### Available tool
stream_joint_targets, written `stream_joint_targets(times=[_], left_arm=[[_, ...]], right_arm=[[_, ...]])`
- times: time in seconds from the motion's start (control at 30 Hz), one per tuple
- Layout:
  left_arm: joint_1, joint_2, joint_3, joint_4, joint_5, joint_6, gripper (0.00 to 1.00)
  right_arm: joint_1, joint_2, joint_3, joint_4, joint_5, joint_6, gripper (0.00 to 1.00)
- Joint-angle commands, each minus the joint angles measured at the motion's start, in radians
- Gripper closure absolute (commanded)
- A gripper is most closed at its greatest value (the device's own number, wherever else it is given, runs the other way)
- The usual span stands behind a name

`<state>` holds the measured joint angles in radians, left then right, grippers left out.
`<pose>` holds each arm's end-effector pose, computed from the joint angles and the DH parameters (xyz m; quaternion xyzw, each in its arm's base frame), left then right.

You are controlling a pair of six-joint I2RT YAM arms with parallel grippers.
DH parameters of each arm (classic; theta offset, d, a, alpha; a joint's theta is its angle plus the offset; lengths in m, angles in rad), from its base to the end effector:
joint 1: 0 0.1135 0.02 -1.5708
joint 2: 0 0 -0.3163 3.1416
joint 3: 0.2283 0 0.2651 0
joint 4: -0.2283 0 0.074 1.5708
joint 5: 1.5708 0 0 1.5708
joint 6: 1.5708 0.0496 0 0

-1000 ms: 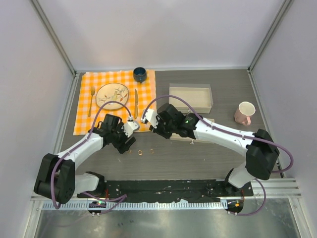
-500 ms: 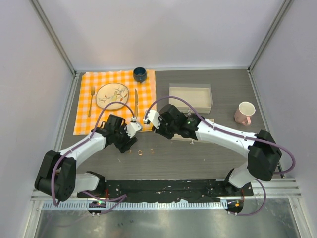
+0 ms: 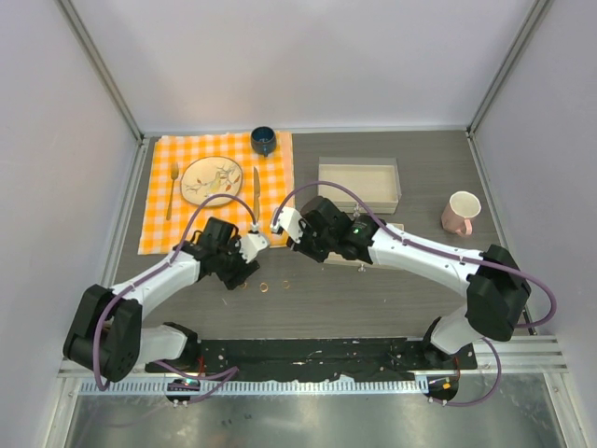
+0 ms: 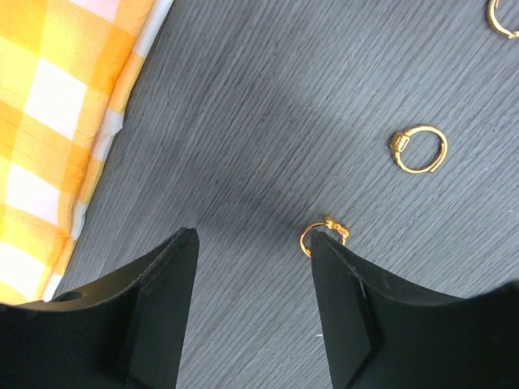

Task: Organize the mixed jewelry

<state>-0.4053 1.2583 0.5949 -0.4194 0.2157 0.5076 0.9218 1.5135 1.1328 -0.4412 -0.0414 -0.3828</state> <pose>0.1985 -0.0967 0.1946 0.4486 0.8545 -0.0920 0.2452 0.2087 0.2785 0.2985 -0.5708 0.7349 0.1159 0.3474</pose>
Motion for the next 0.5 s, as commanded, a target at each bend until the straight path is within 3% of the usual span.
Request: stream_joint_targets(times=[0.0, 0.47], left_arm=[[-0.009, -0.022, -0.009, -0.012, -0.016, 0.025, 0.38], [-0.064, 0.001, -0.017, 0.001, -0.045, 0.038, 0.4]], right_arm=[[-0.003, -0.041, -0.001, 0.032, 0.002, -0.002, 0.73], [-0.003, -0.042, -0.001, 0.032, 0.003, -0.002, 0.73]])
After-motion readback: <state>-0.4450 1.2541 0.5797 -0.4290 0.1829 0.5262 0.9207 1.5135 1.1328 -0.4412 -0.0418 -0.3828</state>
